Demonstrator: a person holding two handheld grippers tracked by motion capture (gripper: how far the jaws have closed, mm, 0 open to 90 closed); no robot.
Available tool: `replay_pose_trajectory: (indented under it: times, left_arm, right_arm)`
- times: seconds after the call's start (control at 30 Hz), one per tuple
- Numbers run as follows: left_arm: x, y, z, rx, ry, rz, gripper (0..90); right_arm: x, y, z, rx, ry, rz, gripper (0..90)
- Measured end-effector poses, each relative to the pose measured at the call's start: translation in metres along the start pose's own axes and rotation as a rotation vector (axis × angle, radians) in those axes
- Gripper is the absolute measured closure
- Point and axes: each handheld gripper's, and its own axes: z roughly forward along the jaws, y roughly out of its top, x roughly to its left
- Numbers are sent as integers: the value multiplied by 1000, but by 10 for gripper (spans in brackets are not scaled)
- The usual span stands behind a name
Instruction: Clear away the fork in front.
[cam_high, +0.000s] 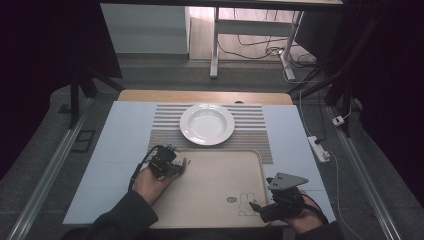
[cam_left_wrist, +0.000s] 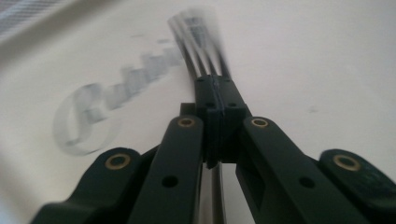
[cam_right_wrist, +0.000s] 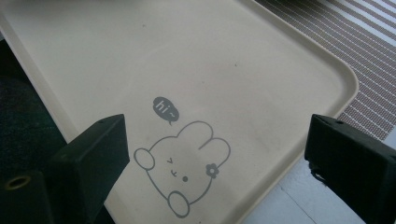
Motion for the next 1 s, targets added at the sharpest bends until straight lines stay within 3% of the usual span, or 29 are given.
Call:
replay_pose_trajectory:
  times: [0.13, 0.23, 0.33, 0.53, 0.8, 0.9, 1.0]
  left_arm:
    - [-16, 6, 10, -5, -46, 53, 888]
    - [-20, 8, 18, -5, -47, 68, 888]
    - [-15, 8, 16, -9, -9, 53, 889]
    - [6, 2, 9, -17, 34, -14, 889]
    - [40, -16, -8, -28, 88, -135, 888]
    - [44, -19, -9, -37, 80, -146, 888]
    - [42, -18, -9, -39, 80, -119, 866]
  right_arm:
    - [0, 0, -1, -1, -2, 0, 67]
    - [0, 0, -1, 0, -3, -5, 67]
    - [-1, -1, -1, 0, -6, -4, 67]
    - [-1, -1, -2, 4, -9, -9, 67]
    - [-2, -3, -2, -1, -11, -5, 67]
    - [-2, -3, -2, 1, -11, -9, 67]
    - [-2, -3, -1, 5, -12, -13, 67]
